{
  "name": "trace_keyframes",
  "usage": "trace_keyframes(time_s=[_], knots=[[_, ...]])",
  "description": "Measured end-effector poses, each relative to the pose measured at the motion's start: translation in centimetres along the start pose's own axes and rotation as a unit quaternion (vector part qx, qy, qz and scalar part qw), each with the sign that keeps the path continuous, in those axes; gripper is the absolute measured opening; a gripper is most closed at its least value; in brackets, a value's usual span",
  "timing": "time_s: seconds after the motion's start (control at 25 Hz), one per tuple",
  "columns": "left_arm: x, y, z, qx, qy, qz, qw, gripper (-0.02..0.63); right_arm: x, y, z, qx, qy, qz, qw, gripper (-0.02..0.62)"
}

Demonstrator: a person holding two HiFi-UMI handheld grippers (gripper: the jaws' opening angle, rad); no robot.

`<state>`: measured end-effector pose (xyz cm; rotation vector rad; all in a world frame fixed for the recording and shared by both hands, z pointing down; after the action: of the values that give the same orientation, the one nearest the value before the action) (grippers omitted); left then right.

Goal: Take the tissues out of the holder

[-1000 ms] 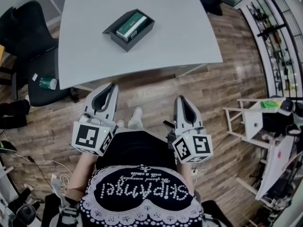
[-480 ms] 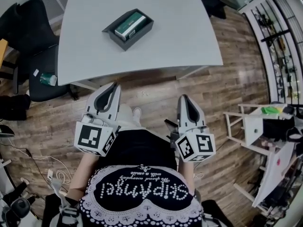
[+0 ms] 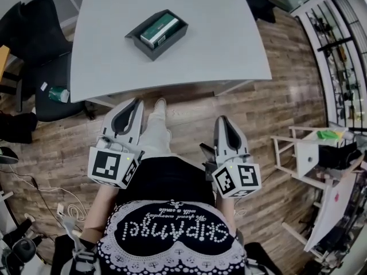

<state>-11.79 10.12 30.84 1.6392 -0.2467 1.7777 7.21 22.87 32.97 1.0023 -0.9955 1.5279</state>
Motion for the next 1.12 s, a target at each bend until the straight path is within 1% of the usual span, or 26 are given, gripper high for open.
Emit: trace_keyframes(time_s=[0.24, 0.48, 0.6, 0.72, 0.88, 1.12], knots=[[0.8, 1.2, 0.6, -0.001, 0.011, -0.010, 0.9999, 0.041, 0.0, 0.3, 1.3, -0.001, 0.008, 0.000, 1.000, 0.035], [-0.3, 1.9, 2.6, 0.004, 0.002, -0.013, 0.9999, 0.041, -0.3, -0.1, 2.7, 0.002, 0.015, -0.001, 1.000, 0.035], [-0.4, 2.3, 3.6, 0.009, 0.004, -0.018, 0.9998, 0.041, -0.6, -0.3, 3.3, 0.009, 0.017, 0.001, 1.000, 0.035], [-0.4, 2.9, 5.0, 0.016, 0.009, -0.024, 0.9995, 0.041, -1.0, -1.0, 4.1, 0.018, 0.019, 0.002, 1.000, 0.035], [-1.3, 3.7, 7.3, 0.021, 0.006, -0.026, 0.9994, 0.041, -1.4, -2.1, 5.7, 0.028, 0.029, 0.001, 0.999, 0.035], [-2.4, 6.4, 11.0, 0.017, 0.003, -0.039, 0.9991, 0.041, -2.5, -3.0, 10.2, 0.025, 0.038, -0.003, 0.999, 0.035]])
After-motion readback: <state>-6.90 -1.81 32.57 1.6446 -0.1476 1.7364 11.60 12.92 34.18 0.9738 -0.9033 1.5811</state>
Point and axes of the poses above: the fingertips, and each gripper's own axes: z forward along the fingers, y to its left, x out of its underside, the point moved 2 cm from there along -z, backward along the fingers, and after that the axes turned 10 degrees about -z, right-handed, at the moved point
